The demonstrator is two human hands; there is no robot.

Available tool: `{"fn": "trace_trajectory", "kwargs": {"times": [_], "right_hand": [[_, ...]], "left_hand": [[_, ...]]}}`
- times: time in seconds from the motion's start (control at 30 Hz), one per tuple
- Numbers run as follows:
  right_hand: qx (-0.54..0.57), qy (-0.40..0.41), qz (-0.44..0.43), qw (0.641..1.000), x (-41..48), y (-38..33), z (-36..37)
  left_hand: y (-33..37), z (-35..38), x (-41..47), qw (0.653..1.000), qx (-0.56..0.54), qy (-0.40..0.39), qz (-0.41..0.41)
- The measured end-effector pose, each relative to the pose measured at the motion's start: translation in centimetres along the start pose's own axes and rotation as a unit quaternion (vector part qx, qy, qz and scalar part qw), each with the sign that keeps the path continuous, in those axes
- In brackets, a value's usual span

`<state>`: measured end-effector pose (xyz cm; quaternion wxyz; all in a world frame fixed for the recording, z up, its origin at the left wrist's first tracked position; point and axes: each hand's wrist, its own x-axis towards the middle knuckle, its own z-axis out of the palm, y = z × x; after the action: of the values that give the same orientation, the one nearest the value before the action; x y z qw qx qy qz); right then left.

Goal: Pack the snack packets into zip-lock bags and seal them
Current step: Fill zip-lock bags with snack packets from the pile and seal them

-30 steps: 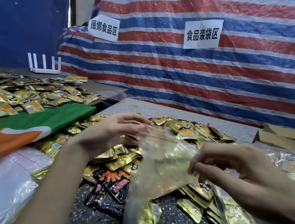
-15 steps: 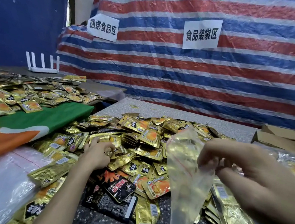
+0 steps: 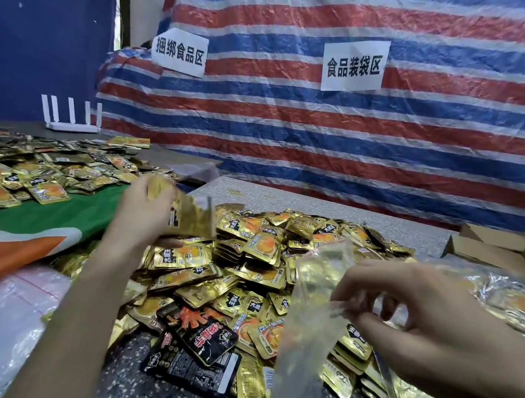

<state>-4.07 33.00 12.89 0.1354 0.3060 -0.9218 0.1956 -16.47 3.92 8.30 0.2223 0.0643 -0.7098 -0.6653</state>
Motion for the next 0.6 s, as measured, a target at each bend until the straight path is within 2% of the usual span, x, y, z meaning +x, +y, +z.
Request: {"fn": "trace_trajectory", "kwargs": {"times": [0.1,0.2,0.3,0.4,0.5,0.6], "right_hand": [[0.006,-0.013,0.005,1.000,0.0,-0.1,0.2],[0.009,-0.020,0.003,1.000,0.0,-0.2,0.3],[0.013,-0.032,-0.004,0.999,0.0,-0.3,0.4],[0.020,-0.053,-0.005,0.998,0.0,-0.3,0.5],[0.058,-0.040,-0.018,0.997,-0.1,-0.2,0.4],[0.072,-0.029,-0.033,0.996,0.0,-0.3,0.5]], "left_hand": [[4.8,0.2,-3.6,0.992,-0.119,-0.033,0.040],[7.8,0.4,-7.2,0.983,-0.144,-0.091,0.075],[8.8,0.8,-9.8,0.977,-0.110,-0.154,0.096],[8.6,1.2,-10.5,0.978,-0.051,-0.158,0.126],[8.2,1.2,-10.2,0.973,0.035,-0.171,0.149],[7.8,1.8,-10.0,0.966,0.064,-0.217,0.127]]}}
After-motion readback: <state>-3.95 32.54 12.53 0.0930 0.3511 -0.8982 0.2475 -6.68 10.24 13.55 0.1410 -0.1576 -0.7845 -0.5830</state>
